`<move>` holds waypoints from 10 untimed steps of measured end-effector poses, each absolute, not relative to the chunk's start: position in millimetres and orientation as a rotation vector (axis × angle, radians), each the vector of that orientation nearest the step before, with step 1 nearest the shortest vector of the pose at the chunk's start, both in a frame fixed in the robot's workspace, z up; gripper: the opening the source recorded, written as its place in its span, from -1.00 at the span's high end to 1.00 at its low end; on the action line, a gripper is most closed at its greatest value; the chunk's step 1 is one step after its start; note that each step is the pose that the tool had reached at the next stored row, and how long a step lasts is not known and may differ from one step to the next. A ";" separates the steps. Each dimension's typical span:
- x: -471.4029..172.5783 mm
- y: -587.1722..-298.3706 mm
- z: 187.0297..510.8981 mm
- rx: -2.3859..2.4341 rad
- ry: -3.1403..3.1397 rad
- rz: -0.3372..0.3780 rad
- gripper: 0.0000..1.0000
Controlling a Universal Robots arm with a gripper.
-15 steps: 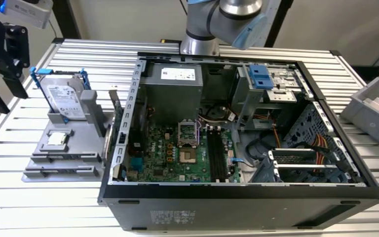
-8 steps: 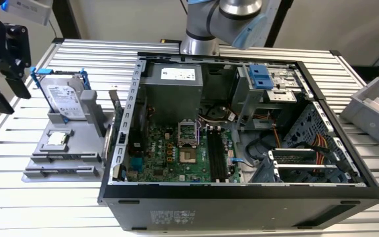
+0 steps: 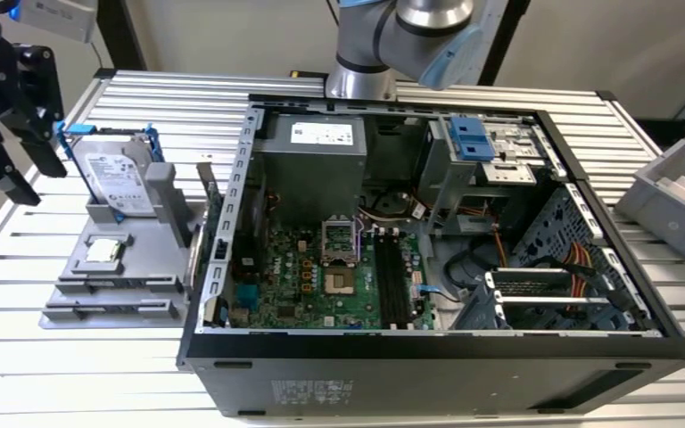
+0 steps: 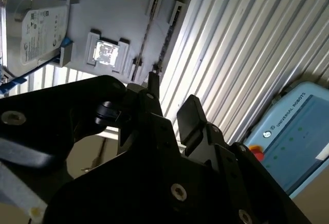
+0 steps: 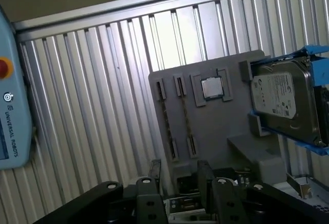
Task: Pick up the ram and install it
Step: 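Pick up the ram and move it above insertion slot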
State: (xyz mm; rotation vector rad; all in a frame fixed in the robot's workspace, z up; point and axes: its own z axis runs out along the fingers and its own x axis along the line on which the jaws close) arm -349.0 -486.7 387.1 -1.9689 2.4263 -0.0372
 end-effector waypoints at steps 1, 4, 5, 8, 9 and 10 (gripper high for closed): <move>-349.0 -486.7 386.9 -1.964 2.417 -0.017 -1.00; -348.9 -486.8 385.4 -1.958 2.392 0.026 -1.00; -349.0 -486.7 384.4 -1.958 2.389 0.030 -1.00; -348.9 -486.7 382.1 -1.985 2.368 0.034 -1.00; -348.9 -486.7 381.3 -1.997 2.359 0.035 -1.00; -349.0 -486.7 380.2 -2.012 2.347 0.036 -1.00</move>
